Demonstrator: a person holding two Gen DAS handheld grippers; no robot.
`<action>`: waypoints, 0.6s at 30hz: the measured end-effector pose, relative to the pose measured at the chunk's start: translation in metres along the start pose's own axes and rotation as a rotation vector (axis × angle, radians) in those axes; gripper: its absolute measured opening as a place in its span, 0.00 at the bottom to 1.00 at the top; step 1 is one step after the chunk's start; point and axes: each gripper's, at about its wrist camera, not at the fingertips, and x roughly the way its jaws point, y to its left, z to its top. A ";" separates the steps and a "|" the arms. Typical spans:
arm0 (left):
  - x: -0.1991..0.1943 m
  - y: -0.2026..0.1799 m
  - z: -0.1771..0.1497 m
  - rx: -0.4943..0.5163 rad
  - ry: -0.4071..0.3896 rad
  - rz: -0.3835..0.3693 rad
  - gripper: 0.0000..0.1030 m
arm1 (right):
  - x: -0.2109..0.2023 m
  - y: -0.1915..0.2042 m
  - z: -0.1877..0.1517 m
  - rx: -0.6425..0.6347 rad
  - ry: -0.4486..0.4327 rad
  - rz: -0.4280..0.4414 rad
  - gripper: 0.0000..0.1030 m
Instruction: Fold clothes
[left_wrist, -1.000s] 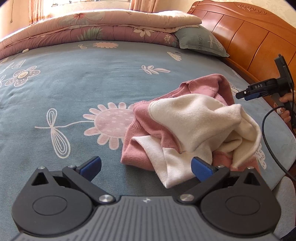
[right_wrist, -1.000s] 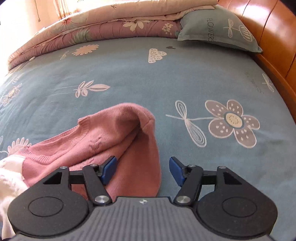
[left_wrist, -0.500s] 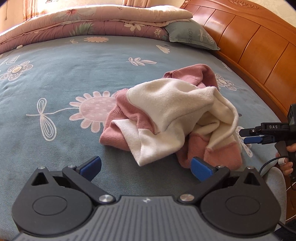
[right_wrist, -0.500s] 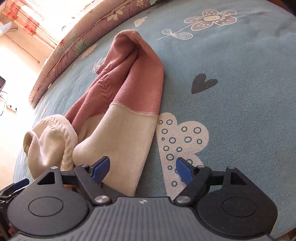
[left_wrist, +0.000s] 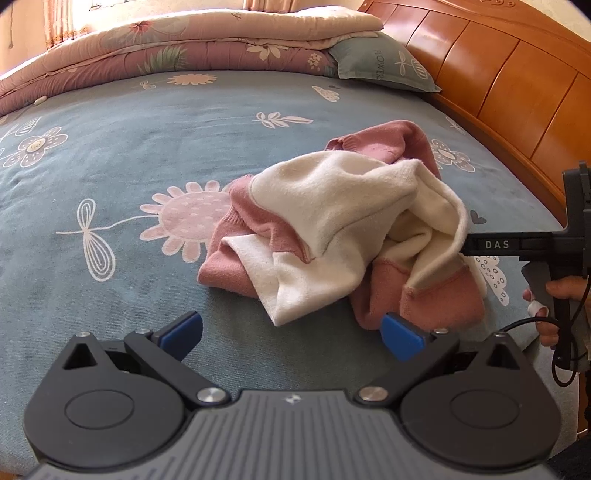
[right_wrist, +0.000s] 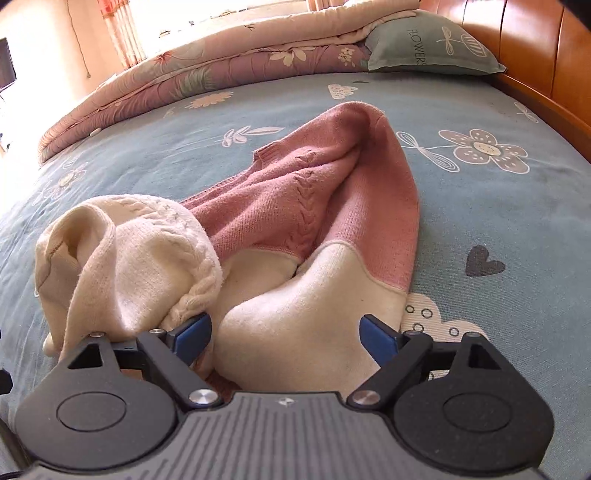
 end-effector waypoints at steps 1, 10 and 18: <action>0.001 0.000 0.000 -0.002 0.003 0.002 0.99 | 0.001 -0.002 -0.002 0.001 -0.001 -0.021 0.91; 0.008 0.003 0.002 0.004 0.011 0.000 0.99 | -0.020 -0.038 -0.022 0.018 -0.014 -0.210 0.93; 0.010 -0.001 0.000 0.014 0.021 -0.010 0.99 | -0.027 -0.081 -0.035 0.331 0.005 0.223 0.94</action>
